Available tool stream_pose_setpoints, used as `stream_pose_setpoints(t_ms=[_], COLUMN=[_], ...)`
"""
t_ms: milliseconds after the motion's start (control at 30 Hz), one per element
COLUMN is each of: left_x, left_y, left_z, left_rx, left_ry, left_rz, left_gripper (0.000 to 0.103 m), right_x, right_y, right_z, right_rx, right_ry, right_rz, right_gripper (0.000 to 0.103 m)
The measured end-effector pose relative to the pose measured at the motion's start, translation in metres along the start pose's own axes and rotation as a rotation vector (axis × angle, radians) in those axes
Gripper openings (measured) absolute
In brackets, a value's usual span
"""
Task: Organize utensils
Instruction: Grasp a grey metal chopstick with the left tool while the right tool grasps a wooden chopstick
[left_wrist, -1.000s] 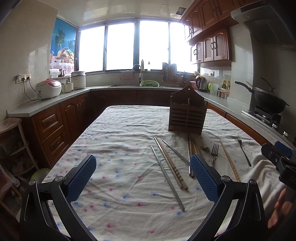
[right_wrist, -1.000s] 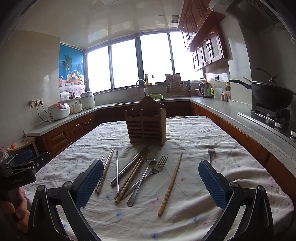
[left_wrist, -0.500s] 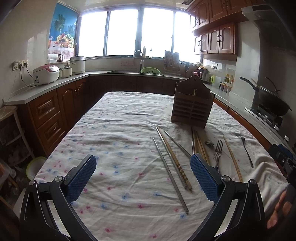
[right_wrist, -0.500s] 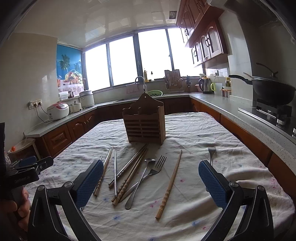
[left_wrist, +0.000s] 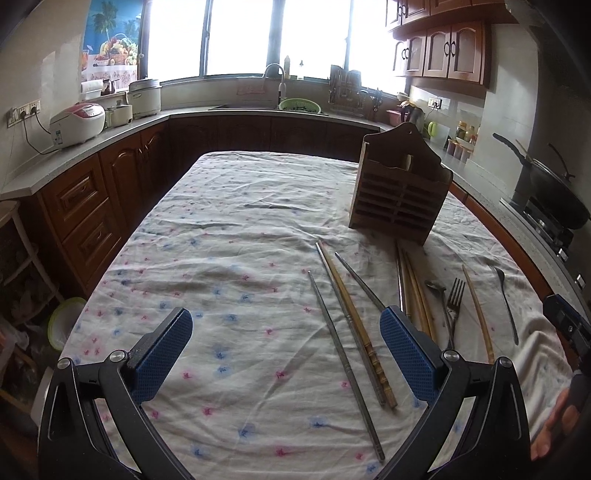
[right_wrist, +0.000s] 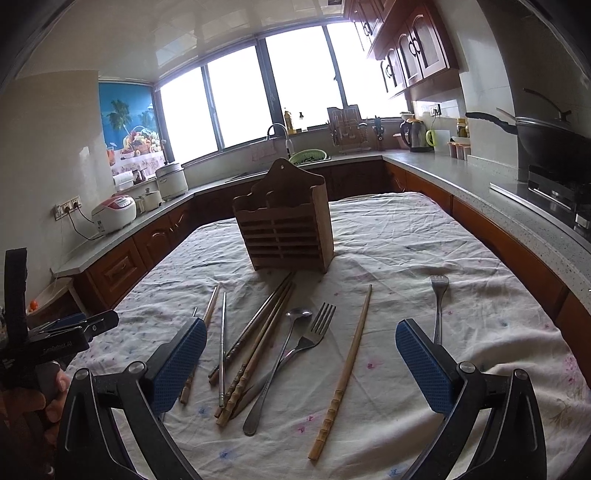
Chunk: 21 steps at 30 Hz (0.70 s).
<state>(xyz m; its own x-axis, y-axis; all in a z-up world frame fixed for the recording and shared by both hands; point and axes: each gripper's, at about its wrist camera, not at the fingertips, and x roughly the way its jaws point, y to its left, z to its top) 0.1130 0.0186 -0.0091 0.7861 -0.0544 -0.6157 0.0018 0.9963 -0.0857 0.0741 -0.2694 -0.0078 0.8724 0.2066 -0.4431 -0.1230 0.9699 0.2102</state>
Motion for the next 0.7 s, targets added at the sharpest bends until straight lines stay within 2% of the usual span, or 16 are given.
stream_pose_setpoints(t_ms=[100, 233, 367, 700], left_x=[0.012, 0.031, 0.05, 0.102], left_y=[-0.003, -0.007, -0.01, -0.012], left_z=[0.007, 0.013, 0.018, 0.03], left_rx=[0.018, 0.032, 0.041, 0.035], left_ry=[0.027, 0.076, 0.123, 0.248], left_rz=[-0.006, -0.022, -0.038, -0.043], left_gripper=[0.101, 0.096, 0.089, 0.068], right_x=[0.014, 0.036, 0.063, 0.13], right_y=[0.0, 0.001, 0.004, 0.007], right_z=[0.006, 0.016, 0.025, 0.043], right_rx=[0.009, 0.019, 0.033, 0.071], right_ry=[0.027, 0.075, 0.127, 0.249], right_rz=[0.019, 0.05, 0.08, 0.112], right_gripper=[0.09, 0.067, 0.051, 0.035])
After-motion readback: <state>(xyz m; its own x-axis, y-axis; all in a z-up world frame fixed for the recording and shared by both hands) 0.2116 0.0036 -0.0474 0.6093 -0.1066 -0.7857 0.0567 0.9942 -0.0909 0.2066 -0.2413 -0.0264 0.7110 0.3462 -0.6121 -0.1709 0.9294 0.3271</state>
